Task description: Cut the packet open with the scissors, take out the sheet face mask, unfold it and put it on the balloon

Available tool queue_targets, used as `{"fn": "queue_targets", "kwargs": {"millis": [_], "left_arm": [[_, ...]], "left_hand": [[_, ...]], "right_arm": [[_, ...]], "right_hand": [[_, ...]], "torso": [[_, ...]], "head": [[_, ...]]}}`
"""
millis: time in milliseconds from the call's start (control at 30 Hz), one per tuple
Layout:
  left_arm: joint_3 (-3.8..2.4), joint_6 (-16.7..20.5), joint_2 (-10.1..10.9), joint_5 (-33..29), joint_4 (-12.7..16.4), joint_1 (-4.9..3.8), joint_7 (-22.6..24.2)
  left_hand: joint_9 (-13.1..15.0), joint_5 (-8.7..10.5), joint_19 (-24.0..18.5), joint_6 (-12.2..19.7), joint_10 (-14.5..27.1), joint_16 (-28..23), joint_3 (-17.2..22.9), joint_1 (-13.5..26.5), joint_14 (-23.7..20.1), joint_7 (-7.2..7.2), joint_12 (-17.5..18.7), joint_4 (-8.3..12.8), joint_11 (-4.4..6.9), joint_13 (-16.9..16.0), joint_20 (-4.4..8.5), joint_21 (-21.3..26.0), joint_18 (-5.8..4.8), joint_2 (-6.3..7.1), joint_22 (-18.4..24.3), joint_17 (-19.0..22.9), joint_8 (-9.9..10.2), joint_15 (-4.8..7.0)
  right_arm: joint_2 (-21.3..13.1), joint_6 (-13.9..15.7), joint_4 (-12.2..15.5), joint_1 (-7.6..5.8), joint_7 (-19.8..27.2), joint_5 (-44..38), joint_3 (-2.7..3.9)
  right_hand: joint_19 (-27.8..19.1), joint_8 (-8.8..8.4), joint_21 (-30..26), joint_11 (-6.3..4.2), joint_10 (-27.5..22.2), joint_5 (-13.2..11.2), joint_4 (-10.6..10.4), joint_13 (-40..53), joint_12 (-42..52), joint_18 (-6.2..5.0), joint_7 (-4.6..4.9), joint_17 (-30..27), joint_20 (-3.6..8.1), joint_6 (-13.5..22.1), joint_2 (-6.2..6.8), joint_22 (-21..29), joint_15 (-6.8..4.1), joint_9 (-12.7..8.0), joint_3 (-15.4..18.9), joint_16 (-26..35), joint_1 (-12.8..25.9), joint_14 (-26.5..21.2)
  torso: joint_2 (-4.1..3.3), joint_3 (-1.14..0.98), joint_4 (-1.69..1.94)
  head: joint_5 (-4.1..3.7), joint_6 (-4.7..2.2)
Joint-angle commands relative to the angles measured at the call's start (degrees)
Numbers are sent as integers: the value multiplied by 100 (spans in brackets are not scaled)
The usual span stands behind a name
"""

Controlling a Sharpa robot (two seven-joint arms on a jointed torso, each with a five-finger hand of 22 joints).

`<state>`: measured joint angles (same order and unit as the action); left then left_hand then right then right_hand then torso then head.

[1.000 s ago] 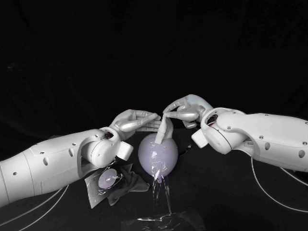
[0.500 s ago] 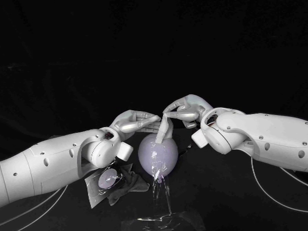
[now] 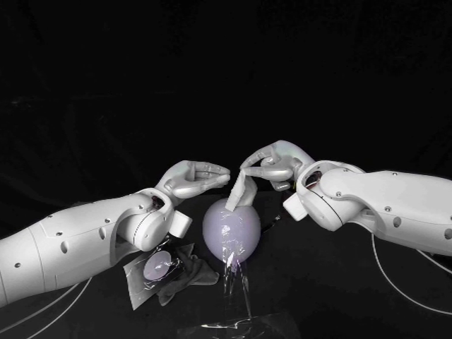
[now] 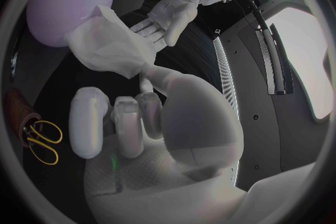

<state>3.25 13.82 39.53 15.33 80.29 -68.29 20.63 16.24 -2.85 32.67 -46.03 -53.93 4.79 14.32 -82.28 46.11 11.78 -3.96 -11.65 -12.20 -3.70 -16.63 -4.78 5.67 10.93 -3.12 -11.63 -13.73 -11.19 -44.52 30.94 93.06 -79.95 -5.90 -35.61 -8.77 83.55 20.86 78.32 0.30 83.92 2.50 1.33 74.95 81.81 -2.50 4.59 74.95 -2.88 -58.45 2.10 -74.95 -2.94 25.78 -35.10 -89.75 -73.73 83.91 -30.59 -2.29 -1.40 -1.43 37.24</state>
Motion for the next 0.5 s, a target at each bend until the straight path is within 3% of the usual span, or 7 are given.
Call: {"fn": "queue_targets", "kwargs": {"millis": [33, 100, 167, 367, 400, 500], "left_arm": [[-9, 324, 25, 360, 46, -3, 506], [-9, 388, 43, 525, 63, 0, 606], [-9, 463, 54, 711, 88, 6, 695], [-9, 585, 28, 1125, 140, 19, 709], [-9, 604, 14, 1209, 151, 21, 694], [-9, 671, -38, 1425, 166, 26, 628]], "left_hand": [[-21, 3, -293, 107, 154, -137, -97, -90, -526, 173, 24, 20, -48, 8, 7, 86, -112, -29, 21, 137, 52, -72], [-55, 4, -612, 245, 398, -170, -249, -164, -1031, 173, 25, 46, -46, 9, 18, 181, -37, -79, 40, 274, 124, -126], [-81, 5, -851, 356, 688, -207, -389, -241, -1519, 130, 46, 70, 29, 17, 10, 226, 57, -126, 54, 400, 187, -181], [-274, 7, -1138, 971, 1550, -234, -816, -423, -2157, 62, 69, 77, 132, 43, -4, 236, 45, -204, 64, 567, 442, -195], [-333, -7, -1211, 1152, 1762, -217, -1048, -533, -2283, 65, 39, 28, 187, 36, -4, 232, 32, -285, 64, 602, 512, -219], [-405, 5, -1266, 1356, 2004, -235, -1340, -679, -2400, 46, 81, -62, 184, 60, -5, 227, 30, -265, 63, 635, 585, -238]], "right_arm": [[-34, 23, 67, -53, -179, -610, 7], [-55, 5, 101, -89, -284, -810, 7], [-71, -18, 132, -141, -426, -1076, 8], [-57, -79, 134, -249, -726, -1810, 9], [-41, -106, 115, -270, -790, -1974, 9], [22, -222, 47, -323, -962, -2397, 9]], "right_hand": [[130, 137, 26, -18, 210, 30, 15, 903, 25, -1, -6, 1505, 1, -34, -38, -1070, -44, 477, -44, -25, 9, 609], [132, 139, 30, -18, 212, 29, 22, 905, 28, 0, -8, 1505, 2, -33, -36, -1072, -44, 480, -48, -25, 10, 609], [145, 146, 59, -20, 216, 29, 34, 910, 34, 6, -9, 1505, 2, -34, -30, -1083, -45, 486, -58, -25, 14, 609], [156, 154, 79, -23, 221, 29, 49, 916, 41, 10, -11, 1505, 4, -36, -19, -1092, -47, 493, -68, -25, 22, 609], [162, 156, 92, -23, 223, 29, 52, 917, 42, 13, -12, 1505, 4, -37, -16, -1097, -48, 495, -71, -25, 24, 609], [176, 161, 122, -24, 225, 29, 59, 919, 44, 19, -13, 1505, 5, -40, -9, -1109, -49, 499, -75, -25, 31, 609]], "torso": [[5, 9, 0], [8, 11, 6], [11, 13, 7], [22, 18, 10], [25, 21, 9], [24, 21, 6]], "head": [[-13, -40], [-20, -66], [-21, -97], [-15, -140], [-15, -149], [-13, -176]]}}
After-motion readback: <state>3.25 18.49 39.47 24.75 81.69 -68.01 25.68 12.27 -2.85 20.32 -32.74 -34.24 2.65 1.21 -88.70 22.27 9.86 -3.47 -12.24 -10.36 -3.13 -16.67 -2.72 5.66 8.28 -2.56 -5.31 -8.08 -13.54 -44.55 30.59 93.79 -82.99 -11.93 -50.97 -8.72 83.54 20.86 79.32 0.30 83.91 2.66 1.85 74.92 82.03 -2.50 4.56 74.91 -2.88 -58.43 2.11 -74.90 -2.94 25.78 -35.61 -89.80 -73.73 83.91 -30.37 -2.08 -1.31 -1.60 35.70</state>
